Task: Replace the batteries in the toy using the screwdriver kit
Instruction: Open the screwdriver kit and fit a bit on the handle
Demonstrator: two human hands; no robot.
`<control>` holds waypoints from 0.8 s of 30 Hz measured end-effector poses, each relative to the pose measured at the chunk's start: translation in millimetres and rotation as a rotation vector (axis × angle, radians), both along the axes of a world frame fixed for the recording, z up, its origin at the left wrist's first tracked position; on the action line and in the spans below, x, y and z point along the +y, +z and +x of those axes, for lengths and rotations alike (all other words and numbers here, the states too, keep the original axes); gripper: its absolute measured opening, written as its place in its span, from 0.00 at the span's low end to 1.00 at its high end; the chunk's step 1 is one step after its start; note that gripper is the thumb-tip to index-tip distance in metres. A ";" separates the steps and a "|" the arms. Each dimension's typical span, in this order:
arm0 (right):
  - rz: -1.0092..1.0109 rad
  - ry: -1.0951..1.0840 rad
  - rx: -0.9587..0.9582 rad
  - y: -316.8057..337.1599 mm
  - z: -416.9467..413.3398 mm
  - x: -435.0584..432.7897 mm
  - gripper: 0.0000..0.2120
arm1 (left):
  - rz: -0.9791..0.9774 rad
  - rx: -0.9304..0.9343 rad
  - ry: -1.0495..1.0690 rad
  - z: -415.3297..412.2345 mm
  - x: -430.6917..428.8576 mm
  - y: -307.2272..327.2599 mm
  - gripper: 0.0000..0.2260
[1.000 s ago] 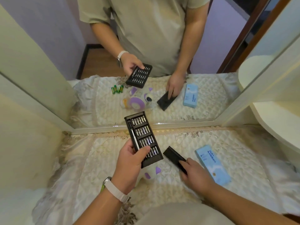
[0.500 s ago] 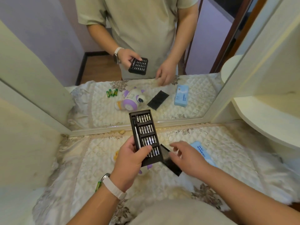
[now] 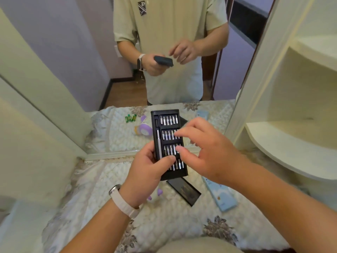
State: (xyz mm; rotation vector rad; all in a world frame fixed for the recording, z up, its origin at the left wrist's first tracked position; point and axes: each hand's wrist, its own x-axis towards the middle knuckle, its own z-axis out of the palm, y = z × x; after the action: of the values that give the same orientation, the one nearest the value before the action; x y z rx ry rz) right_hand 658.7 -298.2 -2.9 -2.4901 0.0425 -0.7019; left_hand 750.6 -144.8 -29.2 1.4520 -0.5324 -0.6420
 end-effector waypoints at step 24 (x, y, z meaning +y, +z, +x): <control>-0.064 0.007 -0.166 35.8 -63.1 -52.0 0.10 | -0.006 -0.210 -0.105 -69.2 -40.8 44.8 0.16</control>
State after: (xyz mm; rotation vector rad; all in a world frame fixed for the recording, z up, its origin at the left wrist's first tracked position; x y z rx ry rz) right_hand 595.6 -350.2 32.9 -2.4817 -0.0504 -0.9175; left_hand 681.4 -185.6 15.6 1.5023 -0.7779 -0.5724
